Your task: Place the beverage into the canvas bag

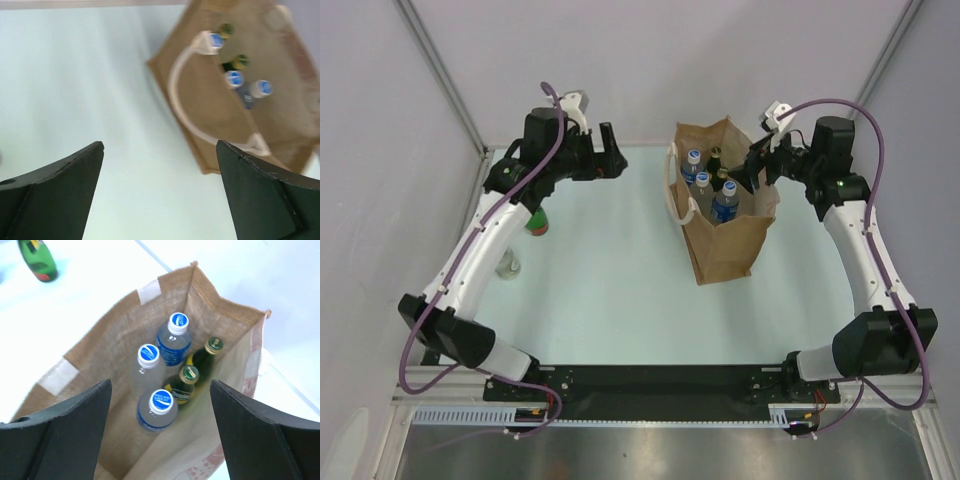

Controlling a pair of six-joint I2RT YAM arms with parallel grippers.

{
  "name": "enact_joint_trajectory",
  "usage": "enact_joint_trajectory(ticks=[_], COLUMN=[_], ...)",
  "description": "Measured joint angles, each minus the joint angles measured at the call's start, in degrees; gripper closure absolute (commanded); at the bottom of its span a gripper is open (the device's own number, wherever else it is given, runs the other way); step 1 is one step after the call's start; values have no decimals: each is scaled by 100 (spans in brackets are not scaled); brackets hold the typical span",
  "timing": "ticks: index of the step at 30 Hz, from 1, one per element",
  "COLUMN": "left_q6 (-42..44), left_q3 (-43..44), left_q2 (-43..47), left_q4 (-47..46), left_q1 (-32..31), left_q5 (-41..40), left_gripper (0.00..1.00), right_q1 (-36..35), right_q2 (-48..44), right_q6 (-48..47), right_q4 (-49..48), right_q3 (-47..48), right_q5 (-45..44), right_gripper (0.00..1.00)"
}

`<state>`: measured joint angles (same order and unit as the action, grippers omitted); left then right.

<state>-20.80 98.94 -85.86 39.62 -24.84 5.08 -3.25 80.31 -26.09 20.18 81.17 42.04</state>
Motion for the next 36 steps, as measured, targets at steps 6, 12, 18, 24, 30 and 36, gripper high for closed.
enact_joint_trajectory(ticks=[6,12,18,24,30,36], left_q6=[85,-151,-435,-614,-614,-566], left_q3=[-682,-916,-1209,-1257,-1093,-649], left_q2=[315,339,334,-7,-664,-1303], left_q4=[168,472,584,662,660,629], left_q1=[595,1250,1648,2166,2363,2444], left_q5=[-957,-1714,-2006,-2175,-2288,-2323], left_gripper=[0,0,4,9,21,35], right_q1=[0,0,0,0,0,4], right_q2=[-59,-179,-302,-308,-308,-310], right_q6=[280,514,688,787,831,839], right_q4=[269,321,308,308,304,297], right_q3=[109,79,-35,-120,-201,-286], right_q5=[236,271,295,302,302,286], right_gripper=[15,15,14,15,14,14])
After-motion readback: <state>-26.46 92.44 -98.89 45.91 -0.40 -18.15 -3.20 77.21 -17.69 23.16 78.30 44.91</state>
